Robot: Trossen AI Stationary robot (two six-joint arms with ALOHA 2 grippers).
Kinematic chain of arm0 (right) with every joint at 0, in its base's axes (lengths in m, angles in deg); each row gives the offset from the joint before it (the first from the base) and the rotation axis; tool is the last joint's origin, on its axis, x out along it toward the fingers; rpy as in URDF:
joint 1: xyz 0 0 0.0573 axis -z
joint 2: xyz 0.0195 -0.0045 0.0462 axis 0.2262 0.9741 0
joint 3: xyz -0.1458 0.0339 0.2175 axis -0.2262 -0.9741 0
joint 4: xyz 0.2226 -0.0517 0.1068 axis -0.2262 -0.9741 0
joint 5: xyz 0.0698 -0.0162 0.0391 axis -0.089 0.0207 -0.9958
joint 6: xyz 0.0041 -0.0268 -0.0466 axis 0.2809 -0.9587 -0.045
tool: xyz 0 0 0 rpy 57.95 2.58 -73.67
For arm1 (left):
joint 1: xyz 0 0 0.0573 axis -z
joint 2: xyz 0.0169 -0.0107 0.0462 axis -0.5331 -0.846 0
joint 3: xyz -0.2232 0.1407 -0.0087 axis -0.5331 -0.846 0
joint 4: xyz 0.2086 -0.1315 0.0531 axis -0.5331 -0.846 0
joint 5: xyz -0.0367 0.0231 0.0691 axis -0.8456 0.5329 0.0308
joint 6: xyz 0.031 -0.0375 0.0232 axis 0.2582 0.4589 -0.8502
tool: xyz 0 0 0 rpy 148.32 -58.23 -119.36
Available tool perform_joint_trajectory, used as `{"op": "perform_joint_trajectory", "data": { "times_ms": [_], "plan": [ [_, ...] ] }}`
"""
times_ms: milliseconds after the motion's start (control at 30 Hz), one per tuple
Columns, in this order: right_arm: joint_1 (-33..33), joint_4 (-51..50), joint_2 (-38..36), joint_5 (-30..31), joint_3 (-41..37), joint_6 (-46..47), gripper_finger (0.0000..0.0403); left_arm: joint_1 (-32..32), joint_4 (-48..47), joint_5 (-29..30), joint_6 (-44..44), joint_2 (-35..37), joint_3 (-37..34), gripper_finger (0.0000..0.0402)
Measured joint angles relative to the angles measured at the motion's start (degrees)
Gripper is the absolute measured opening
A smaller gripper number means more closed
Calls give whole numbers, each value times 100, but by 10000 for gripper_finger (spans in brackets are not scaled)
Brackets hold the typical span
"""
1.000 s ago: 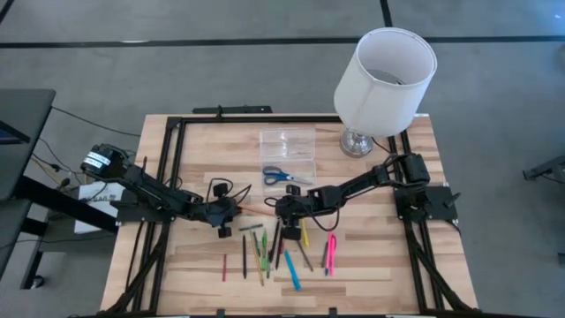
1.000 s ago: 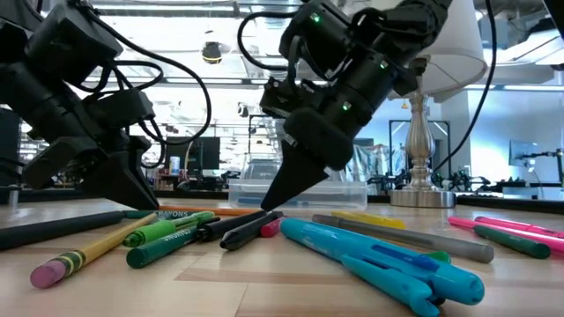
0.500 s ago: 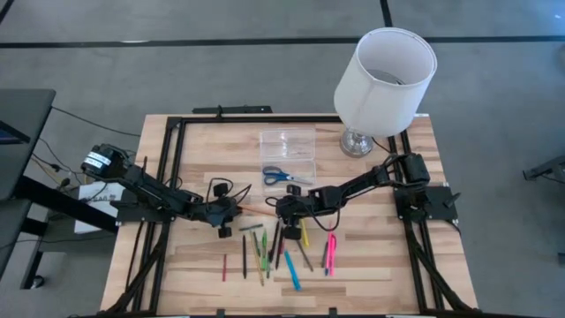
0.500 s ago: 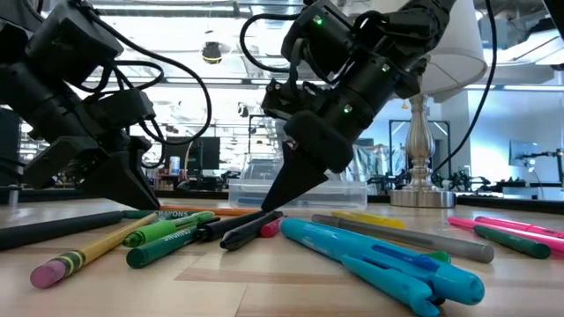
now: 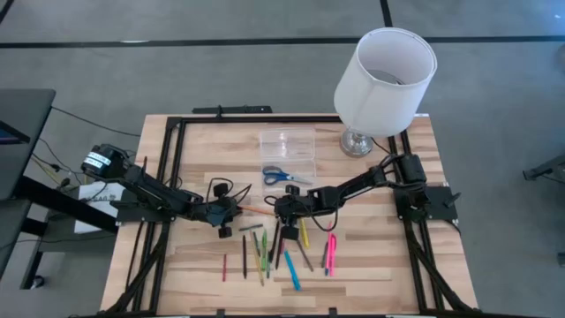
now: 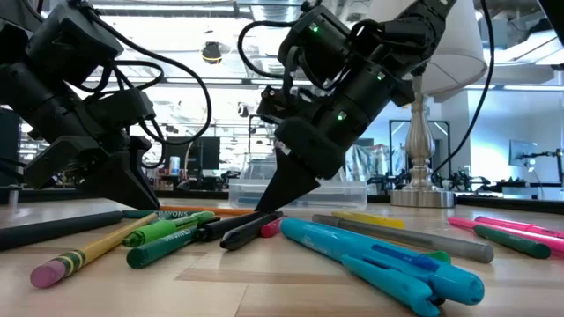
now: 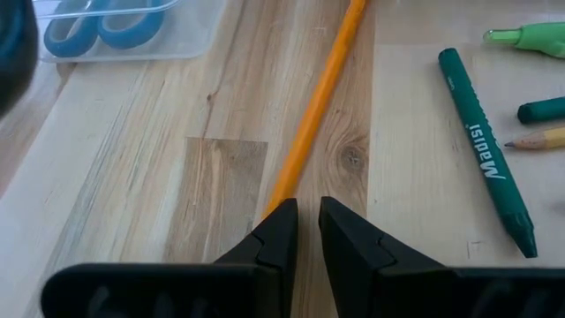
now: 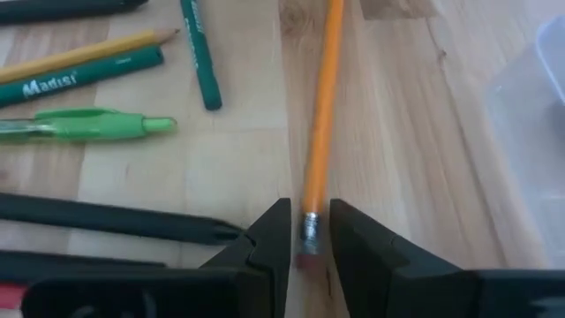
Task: Pick & place school supplies into a supply box
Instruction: Put the orange pencil into the supply box
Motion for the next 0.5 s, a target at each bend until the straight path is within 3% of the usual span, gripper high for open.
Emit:
{"op": "perform_joint_trajectory", "data": {
  "times_ms": [267, 500],
  "plan": [
    [39, 103, 232, -67, 48, 50, 68, -2, -3, -88, 8, 0, 0, 50],
    [39, 22, 212, -70, 96, 3, 18, 0, -2, -98, 44, 0, 2, 50]
  ]
}}
